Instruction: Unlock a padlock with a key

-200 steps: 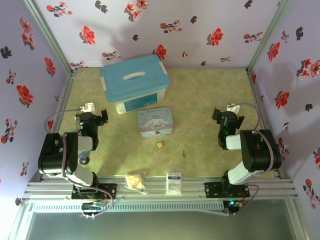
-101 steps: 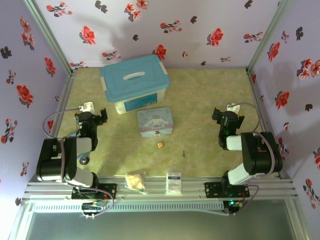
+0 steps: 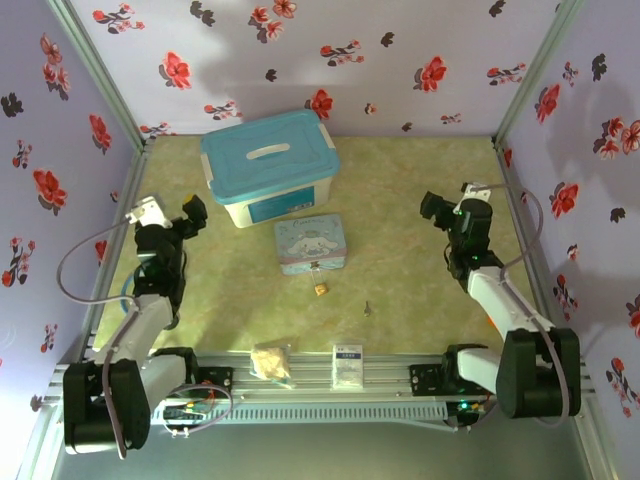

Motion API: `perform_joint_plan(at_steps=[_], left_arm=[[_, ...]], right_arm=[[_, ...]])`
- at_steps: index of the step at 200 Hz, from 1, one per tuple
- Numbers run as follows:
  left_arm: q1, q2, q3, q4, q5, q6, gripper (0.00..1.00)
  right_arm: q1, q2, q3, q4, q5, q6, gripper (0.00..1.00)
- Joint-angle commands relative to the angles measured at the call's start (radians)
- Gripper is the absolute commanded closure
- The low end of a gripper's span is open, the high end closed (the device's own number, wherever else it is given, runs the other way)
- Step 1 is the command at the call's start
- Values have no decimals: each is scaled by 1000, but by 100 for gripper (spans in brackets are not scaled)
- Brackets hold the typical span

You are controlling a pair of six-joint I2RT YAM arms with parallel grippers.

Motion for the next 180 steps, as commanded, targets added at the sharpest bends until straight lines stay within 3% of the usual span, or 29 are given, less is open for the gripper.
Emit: perform_joint_plan(at_steps=[1,27,57,88,111,137,180], left_arm=[[2,-13,51,-191,143,-197,0],[-116,-73,81,-323,201,-217,0],[-288,-117,120,-522,186,-226,0],[-463,-117,121,-600,150,-258,0],[-521,-108,125,-639,156,-300,0],[-589,-111,106,-600,179,-358,0],[-671,-61,105,-552,176,-401,0]], right_arm=[[2,-26,14,-214,-277,106,1],[80,-68,14,-385,-278,128,1],[269,-121,-19,-533,-169,154,5],[462,-158,-54,-607,-62,200,17],[564,-168,-88,-622,-37,267,29],[665,-163,-151,-554,-35,334,31],[745,-91,-170,-521,-8,376,48]])
